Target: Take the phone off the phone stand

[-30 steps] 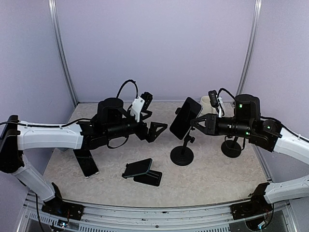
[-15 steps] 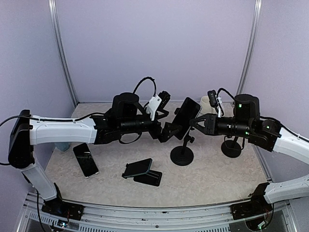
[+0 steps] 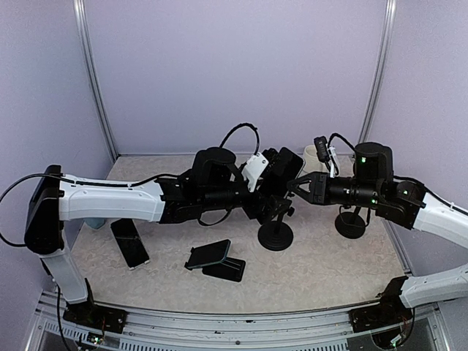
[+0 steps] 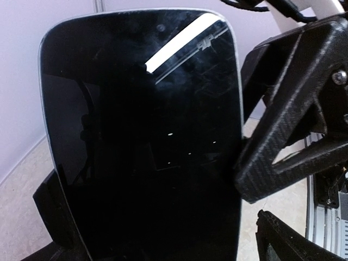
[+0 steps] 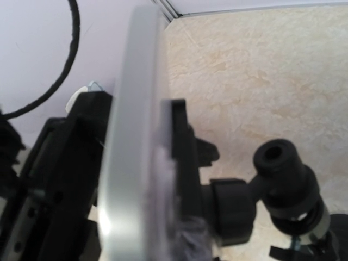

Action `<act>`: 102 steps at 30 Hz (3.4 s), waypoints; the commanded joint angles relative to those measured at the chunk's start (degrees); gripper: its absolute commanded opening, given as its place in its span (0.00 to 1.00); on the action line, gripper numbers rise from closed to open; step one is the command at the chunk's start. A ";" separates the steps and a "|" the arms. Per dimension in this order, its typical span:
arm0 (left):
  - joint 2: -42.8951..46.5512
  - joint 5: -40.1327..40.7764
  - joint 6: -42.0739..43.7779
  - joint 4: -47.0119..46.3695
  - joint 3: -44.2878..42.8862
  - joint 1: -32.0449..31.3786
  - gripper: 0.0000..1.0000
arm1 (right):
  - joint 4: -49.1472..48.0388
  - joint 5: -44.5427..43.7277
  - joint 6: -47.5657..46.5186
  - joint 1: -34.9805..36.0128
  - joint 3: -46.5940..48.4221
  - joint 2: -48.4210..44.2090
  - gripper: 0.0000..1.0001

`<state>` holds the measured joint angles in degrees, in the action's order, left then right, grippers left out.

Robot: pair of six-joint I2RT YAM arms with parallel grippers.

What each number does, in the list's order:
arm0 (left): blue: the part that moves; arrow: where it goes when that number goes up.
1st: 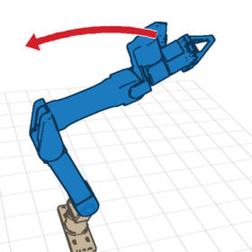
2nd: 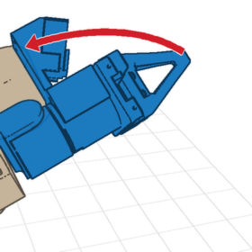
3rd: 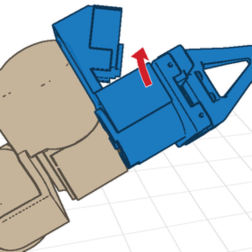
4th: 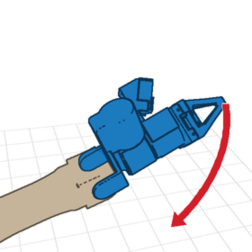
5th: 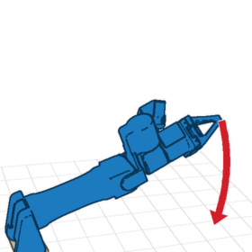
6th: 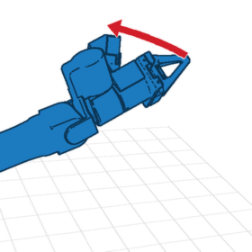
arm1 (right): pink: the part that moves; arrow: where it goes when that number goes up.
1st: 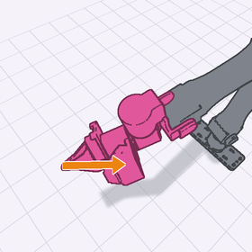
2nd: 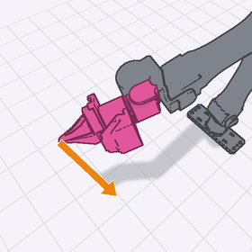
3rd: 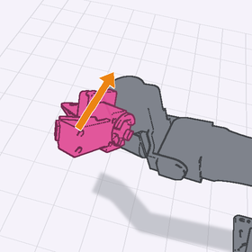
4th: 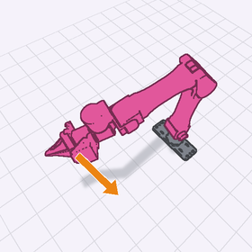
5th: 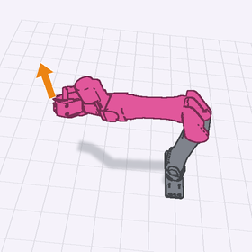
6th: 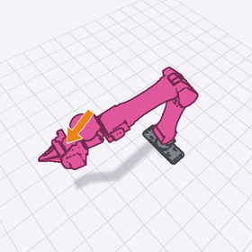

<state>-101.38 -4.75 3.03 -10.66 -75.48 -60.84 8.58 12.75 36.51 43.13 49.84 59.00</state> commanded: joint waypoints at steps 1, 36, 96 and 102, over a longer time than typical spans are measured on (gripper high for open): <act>-1.84 10.31 0.59 1.11 -2.96 -0.66 0.95 | -2.11 1.53 0.31 0.99 0.46 0.16 0.00; 1.54 16.64 -13.43 5.79 -2.88 11.02 0.35 | 2.50 1.69 -1.42 0.92 -0.66 -1.15 0.00; 10.48 -21.50 -9.81 -8.29 1.99 3.16 0.23 | -6.93 -4.51 -5.41 0.88 4.83 5.80 0.00; 15.72 -18.92 -13.19 -10.38 5.76 7.24 0.23 | -8.03 -3.79 -6.13 0.69 7.56 8.70 0.00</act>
<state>-90.83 -26.09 -7.55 -15.00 -71.90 -56.84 4.38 9.98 32.84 43.70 54.11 66.63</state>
